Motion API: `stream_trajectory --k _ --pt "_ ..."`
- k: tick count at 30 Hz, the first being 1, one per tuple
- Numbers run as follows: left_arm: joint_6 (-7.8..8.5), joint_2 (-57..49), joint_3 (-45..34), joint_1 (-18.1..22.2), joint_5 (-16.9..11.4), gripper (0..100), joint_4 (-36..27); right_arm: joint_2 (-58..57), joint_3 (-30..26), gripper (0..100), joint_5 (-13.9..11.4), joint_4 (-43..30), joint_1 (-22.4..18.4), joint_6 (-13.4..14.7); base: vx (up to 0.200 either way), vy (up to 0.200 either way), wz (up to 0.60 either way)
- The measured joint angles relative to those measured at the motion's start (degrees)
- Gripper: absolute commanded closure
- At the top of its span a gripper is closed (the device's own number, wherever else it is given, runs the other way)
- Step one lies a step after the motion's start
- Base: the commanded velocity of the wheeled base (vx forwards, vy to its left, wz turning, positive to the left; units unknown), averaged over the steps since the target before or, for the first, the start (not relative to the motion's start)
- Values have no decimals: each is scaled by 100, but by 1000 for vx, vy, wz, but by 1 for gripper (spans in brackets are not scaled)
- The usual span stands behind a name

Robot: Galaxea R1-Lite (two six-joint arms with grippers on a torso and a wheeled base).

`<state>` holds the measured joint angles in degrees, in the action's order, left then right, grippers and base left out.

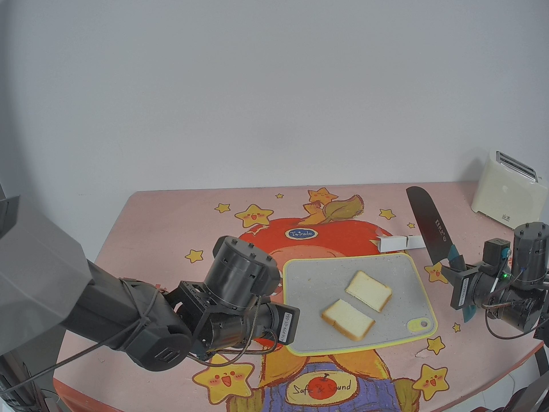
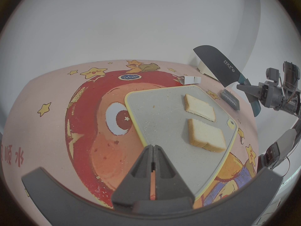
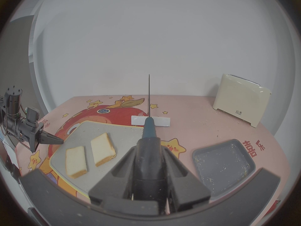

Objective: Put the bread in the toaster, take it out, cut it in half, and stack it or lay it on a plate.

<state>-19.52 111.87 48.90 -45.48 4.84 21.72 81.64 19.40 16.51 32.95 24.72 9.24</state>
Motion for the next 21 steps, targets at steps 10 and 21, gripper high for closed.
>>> stream_trajectory --k 10,21 --pt "9 -99 -119 157 17 100 -93 -6 4 100 2 -2 5 -5 0 0 0" --pt "12 -302 -98 174 -2 100 -68 -2 -5 100 0 0 5 -2 0 0 0"
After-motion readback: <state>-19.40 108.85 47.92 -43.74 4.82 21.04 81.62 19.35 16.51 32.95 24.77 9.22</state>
